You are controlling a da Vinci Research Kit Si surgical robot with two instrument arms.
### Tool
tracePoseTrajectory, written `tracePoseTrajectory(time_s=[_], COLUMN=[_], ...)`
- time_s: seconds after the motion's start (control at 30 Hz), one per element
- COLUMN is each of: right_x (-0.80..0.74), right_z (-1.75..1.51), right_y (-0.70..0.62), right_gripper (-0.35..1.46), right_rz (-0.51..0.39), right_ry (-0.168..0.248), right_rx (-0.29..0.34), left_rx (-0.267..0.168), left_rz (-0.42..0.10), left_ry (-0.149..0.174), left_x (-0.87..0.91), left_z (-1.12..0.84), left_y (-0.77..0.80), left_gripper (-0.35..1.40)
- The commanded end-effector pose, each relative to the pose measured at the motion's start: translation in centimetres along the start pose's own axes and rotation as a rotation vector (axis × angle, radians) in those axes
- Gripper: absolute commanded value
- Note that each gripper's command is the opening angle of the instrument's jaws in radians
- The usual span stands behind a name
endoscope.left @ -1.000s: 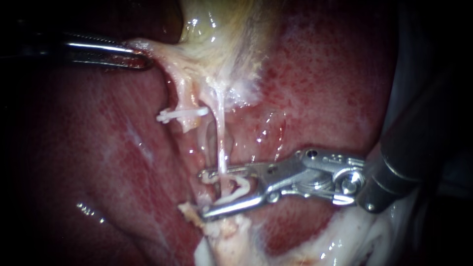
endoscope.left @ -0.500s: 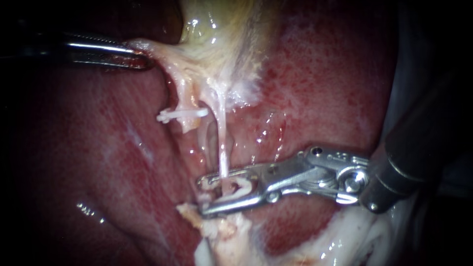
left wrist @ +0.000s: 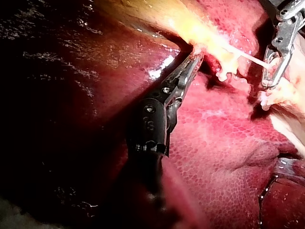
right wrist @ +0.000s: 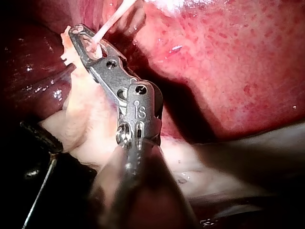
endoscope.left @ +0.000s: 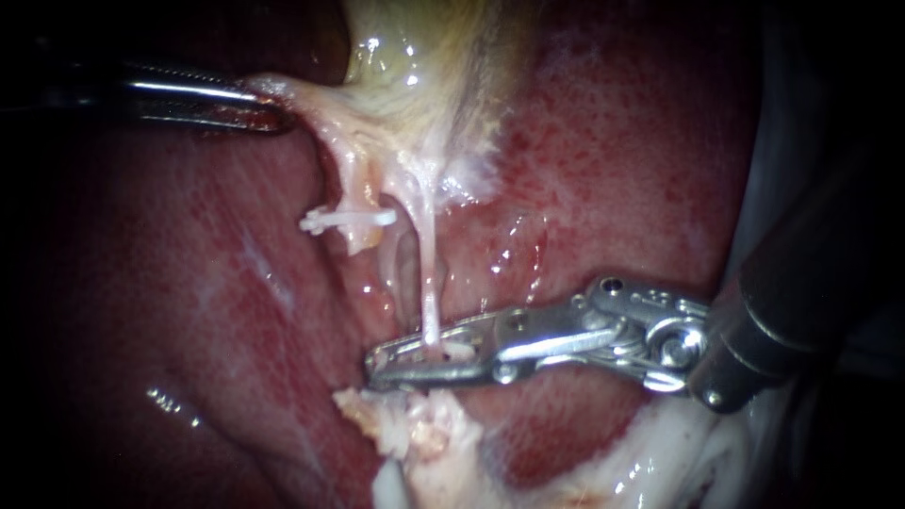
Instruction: Clipping first clip right tube
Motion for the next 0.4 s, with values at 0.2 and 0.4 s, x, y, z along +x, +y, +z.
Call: tracePoseTrajectory(time_s=[0.2,0.4], right_x=[0.00,0.00], right_z=[0.00,-0.01], right_y=[-0.02,-0.01], right_gripper=[-0.35,-0.35], right_rz=[0.017,0.017], right_ry=[-0.005,-0.006], right_rx=[0.004,0.004], left_rx=[0.000,0.001], left_rz=[0.000,0.000], left_ry=[0.000,0.000], left_x=[0.00,0.00], left_z=[0.00,0.02], left_y=[0.00,-0.02], left_gripper=[-0.35,-0.35])
